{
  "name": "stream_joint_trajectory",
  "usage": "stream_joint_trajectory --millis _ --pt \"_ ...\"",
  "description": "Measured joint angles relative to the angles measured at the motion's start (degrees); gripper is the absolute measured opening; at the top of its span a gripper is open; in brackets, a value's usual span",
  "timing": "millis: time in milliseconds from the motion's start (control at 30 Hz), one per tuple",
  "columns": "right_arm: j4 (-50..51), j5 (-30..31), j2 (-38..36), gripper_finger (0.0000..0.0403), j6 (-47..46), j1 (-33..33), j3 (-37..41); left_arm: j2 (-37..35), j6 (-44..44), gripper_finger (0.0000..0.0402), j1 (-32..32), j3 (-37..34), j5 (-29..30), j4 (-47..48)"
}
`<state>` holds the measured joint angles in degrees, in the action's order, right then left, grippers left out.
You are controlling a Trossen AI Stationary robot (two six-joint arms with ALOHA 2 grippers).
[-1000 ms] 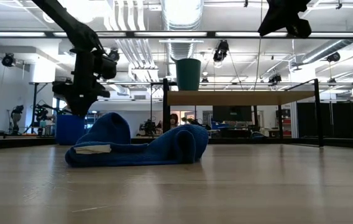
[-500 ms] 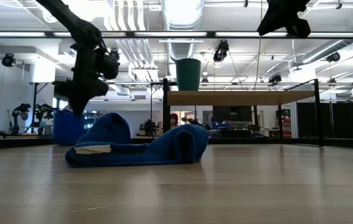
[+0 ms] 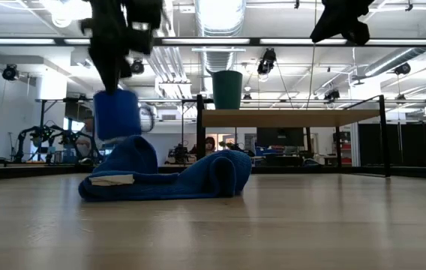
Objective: Stack small to large cups/mugs on shelf
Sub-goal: Put the blue mug on the shelf
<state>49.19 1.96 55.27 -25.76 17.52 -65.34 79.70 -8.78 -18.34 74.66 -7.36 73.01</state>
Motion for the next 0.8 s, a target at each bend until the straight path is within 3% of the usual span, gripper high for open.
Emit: stream_joint_trajectory --millis 200,400,467,633,800 --pt "-2.47 -0.83 0.02 0.0034 3.71 0.00 0.00 -2.91 -0.32 0.0000 13.24 3.39 -0.49 -2.36" --pt "-7.66 -1.75 0.39 0.0034 3.44 -0.03 0.00 -1.86 4.40 0.0000 17.72 8.24 0.25 -8.15" --pt "-9.12 -6.11 1.07 0.0034 3.47 0.00 0.00 -0.90 4.36 0.0000 17.72 9.94 0.35 -9.29" --pt "-15.13 -24.03 4.80 0.0034 3.36 -0.80 0.00 1.46 3.48 0.0000 17.72 14.18 0.37 -9.54" --pt "-17.81 -26.03 10.30 0.0034 5.41 -4.35 0.00 2.45 1.99 0.0000 17.95 16.70 0.35 -9.59"
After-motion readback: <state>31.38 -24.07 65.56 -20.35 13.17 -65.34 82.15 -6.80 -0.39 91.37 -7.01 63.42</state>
